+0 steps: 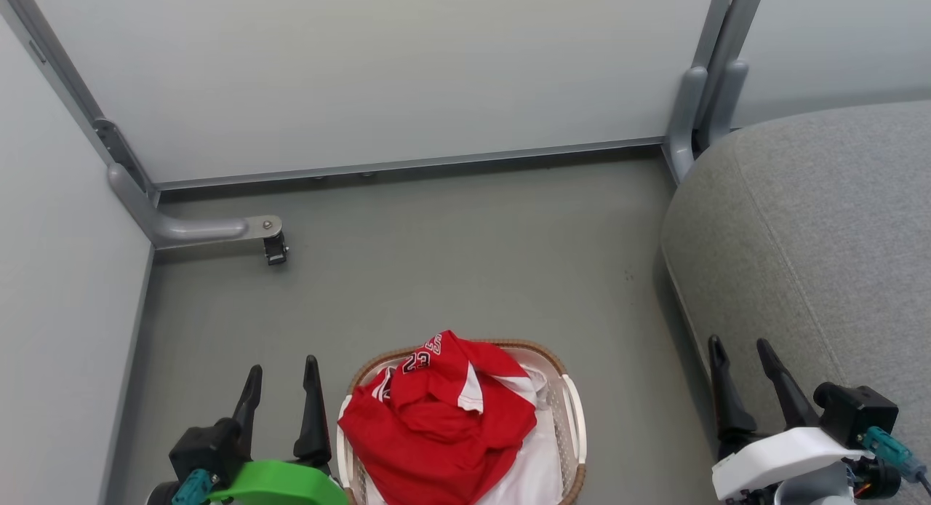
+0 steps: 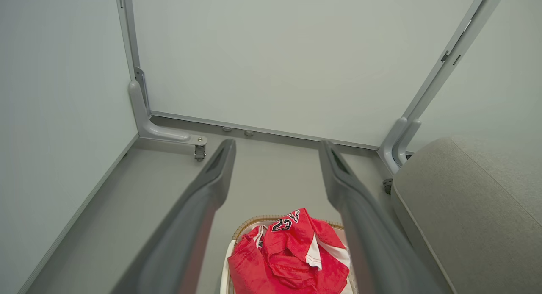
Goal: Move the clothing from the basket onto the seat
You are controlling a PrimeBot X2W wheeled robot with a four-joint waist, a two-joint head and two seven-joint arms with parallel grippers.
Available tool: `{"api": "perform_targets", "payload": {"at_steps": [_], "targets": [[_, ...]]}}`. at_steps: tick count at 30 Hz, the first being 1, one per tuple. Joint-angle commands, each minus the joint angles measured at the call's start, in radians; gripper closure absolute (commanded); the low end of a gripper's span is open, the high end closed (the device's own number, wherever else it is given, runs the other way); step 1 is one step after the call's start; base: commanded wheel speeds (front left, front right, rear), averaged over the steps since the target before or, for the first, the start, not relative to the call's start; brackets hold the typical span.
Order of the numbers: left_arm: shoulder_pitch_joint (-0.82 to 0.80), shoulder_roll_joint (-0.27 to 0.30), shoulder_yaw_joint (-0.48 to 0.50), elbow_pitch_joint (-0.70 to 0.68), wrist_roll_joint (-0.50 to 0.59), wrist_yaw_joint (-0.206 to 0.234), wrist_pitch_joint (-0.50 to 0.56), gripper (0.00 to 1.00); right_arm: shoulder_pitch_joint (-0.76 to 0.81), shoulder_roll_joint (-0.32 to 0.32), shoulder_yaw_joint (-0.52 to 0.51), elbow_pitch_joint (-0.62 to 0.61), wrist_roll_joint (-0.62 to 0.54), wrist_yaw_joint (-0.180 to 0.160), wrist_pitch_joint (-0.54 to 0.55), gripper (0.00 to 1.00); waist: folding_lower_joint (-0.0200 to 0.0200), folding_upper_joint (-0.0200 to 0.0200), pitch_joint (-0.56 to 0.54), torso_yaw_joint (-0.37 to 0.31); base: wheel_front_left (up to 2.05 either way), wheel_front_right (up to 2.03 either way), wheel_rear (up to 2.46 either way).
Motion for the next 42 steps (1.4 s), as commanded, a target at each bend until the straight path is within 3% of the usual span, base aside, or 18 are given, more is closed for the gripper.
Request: {"api": "perform_targets", "payload": {"at_steps": [1,24,42], "targets": [[0.015,0.007,-0.006,0.000,0.021,0.004,-0.010,0.00,0.014,-0.006,0.001,-0.003,-0.023,0.000,-0.010,0.00,0.0000,0.0000,0.000,0.000,0.00,0.00,0.00],[0.044,0.008,-0.042,0.029,0.141,0.021,-0.050,0.00,0.040,-0.008,0.008,-0.013,-0.184,0.000,-0.051,0.00,0.0000,0.0000,-0.008,0.017,0.00,0.00,0.00],[0.032,0.008,-0.035,0.043,0.121,0.020,-0.049,0.00,0.030,-0.007,0.009,-0.006,-0.175,0.000,-0.051,0.00,0.0000,0.0000,-0.006,0.016,0.00,0.00,0.00]]}}
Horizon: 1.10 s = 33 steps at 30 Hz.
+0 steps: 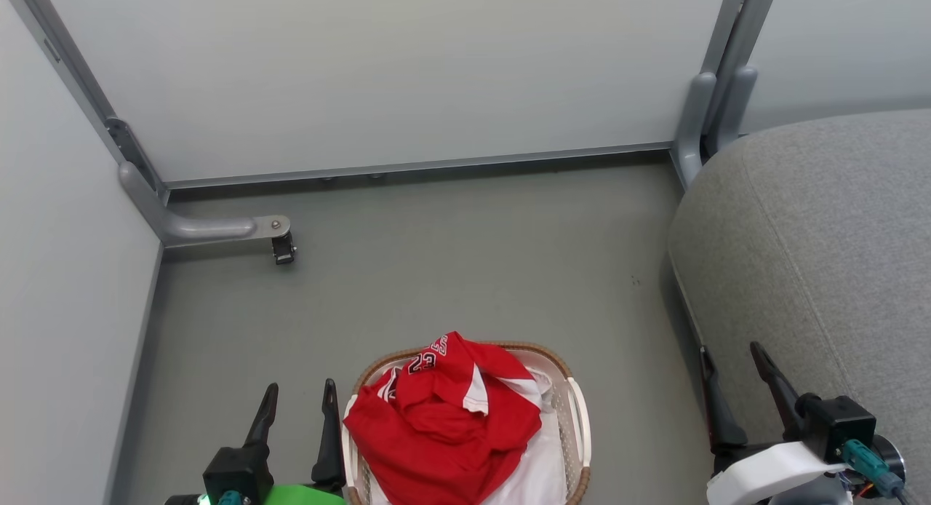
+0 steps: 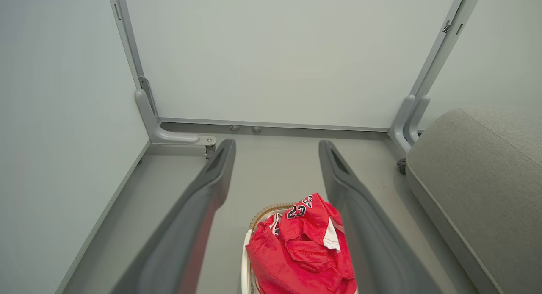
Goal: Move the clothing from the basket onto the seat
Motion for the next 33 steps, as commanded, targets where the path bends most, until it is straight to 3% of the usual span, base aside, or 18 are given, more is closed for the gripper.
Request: {"api": "perform_targets", "payload": {"at_steps": [1,21,33], "targets": [[0.002,0.006,0.001,0.004,0.000,0.001,-0.004,0.00,0.008,-0.006,0.001,0.001,0.001,0.000,-0.005,0.00,0.0000,0.0000,0.000,0.000,0.00,0.00,0.00],[-0.017,0.006,-0.006,-0.004,0.004,0.001,-0.004,0.00,-0.008,-0.006,-0.006,-0.021,0.002,0.000,-0.005,0.00,0.0000,0.0000,0.041,-0.004,0.00,0.00,0.00],[-0.206,0.006,-0.040,0.016,0.102,-0.042,-0.004,0.00,-0.121,-0.006,-0.026,-0.074,-0.015,0.000,-0.004,0.00,0.0000,0.0000,0.270,-0.026,0.00,0.00,0.00]]}}
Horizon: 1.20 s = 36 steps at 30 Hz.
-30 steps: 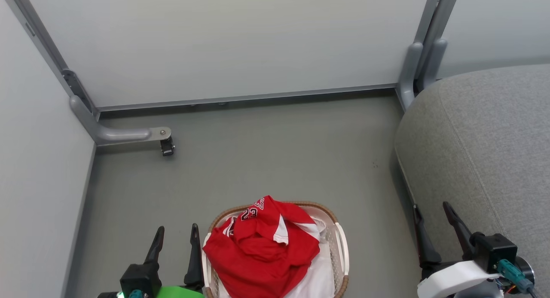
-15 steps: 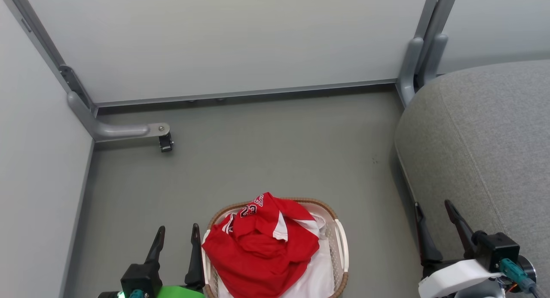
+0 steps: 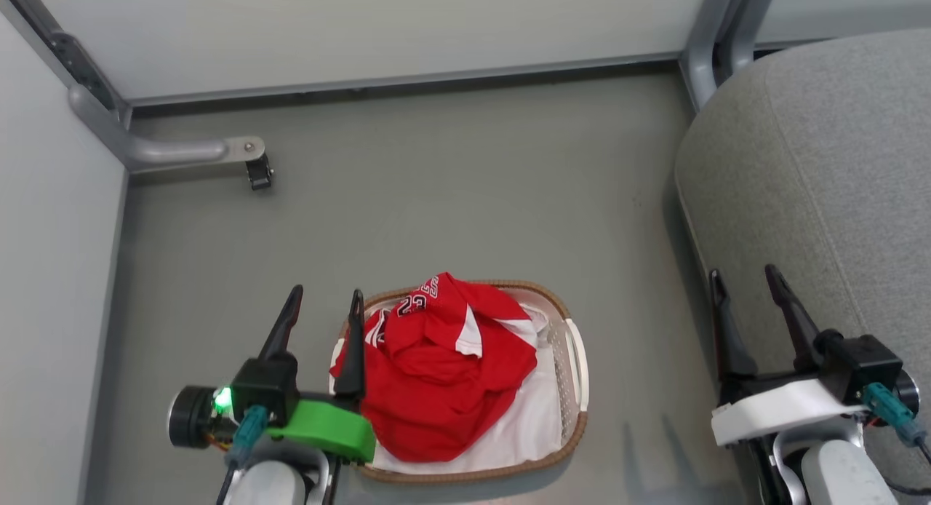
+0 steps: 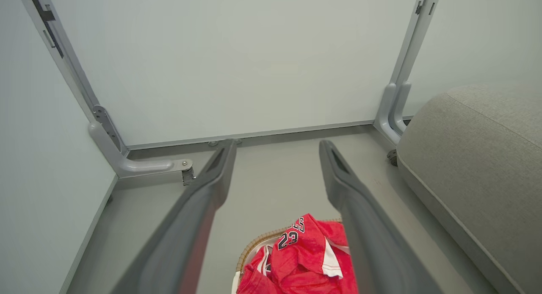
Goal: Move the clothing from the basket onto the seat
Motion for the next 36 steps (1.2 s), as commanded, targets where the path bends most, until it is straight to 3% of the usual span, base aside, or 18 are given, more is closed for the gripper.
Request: {"api": "perform_targets", "payload": {"at_steps": [1,7,18,26,36], "targets": [[-0.049,0.006,-0.003,0.009,0.020,-0.009,-0.004,0.00,-0.028,-0.005,-0.006,-0.007,-0.006,0.000,-0.002,0.00,0.0000,0.0000,0.122,-0.018,0.00,0.00,0.00],[-0.233,0.007,-0.039,0.108,0.085,-0.044,-0.002,0.00,-0.131,-0.005,-0.013,-0.030,0.000,0.000,-0.002,0.00,0.0000,0.0000,0.292,-0.056,0.00,0.00,0.00],[-0.579,0.020,-0.118,0.519,0.144,-0.094,0.003,0.00,-0.283,-0.004,0.031,-0.065,0.048,0.000,-0.002,0.00,0.0000,0.0000,0.529,-0.154,0.00,0.00,0.00],[-0.739,0.051,-0.126,0.750,0.153,-0.095,0.052,0.00,-0.329,-0.004,0.054,-0.077,0.093,0.000,-0.002,0.00,0.0000,0.0000,0.633,-0.212,0.00,0.00,0.00],[-0.835,0.090,-0.118,0.882,0.138,-0.062,0.066,0.00,-0.356,-0.004,0.067,-0.068,0.128,0.000,-0.002,0.00,0.0000,0.0000,0.668,-0.236,0.00,0.00,0.00]]}}
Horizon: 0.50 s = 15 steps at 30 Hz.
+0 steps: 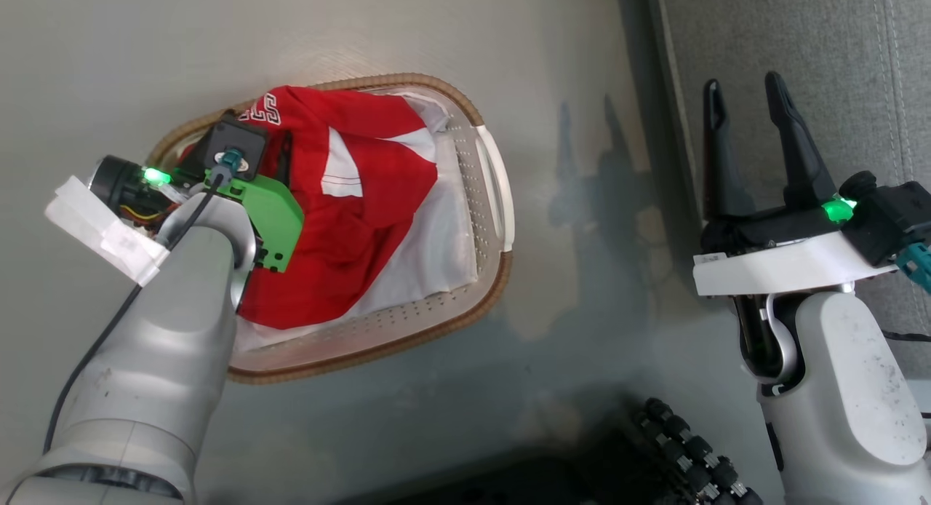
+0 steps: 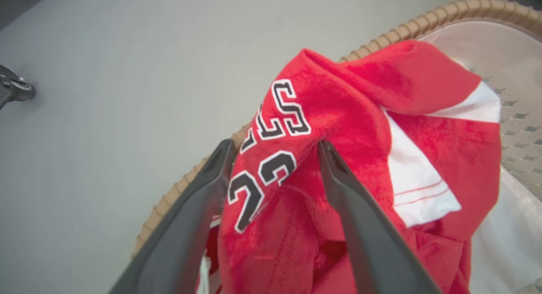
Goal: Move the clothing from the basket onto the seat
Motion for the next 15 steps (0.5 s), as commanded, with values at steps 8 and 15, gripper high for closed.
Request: {"api": "perform_targets", "payload": {"at_steps": [8,15], "targets": [[-0.026,-0.020,-0.020,0.049,-0.018,-0.005,-0.026,0.00,-0.012,-0.003,0.002,0.008,0.011,0.000,-0.002,0.00,-0.0002,0.0000,0.015,-0.021,0.00,0.00,0.00],[-0.009,-0.039,-0.039,0.072,-0.024,-0.004,-0.045,0.69,-0.007,-0.003,0.005,0.014,0.011,0.000,-0.002,0.00,-0.0002,0.0000,0.002,-0.020,0.00,0.00,0.00]]}}
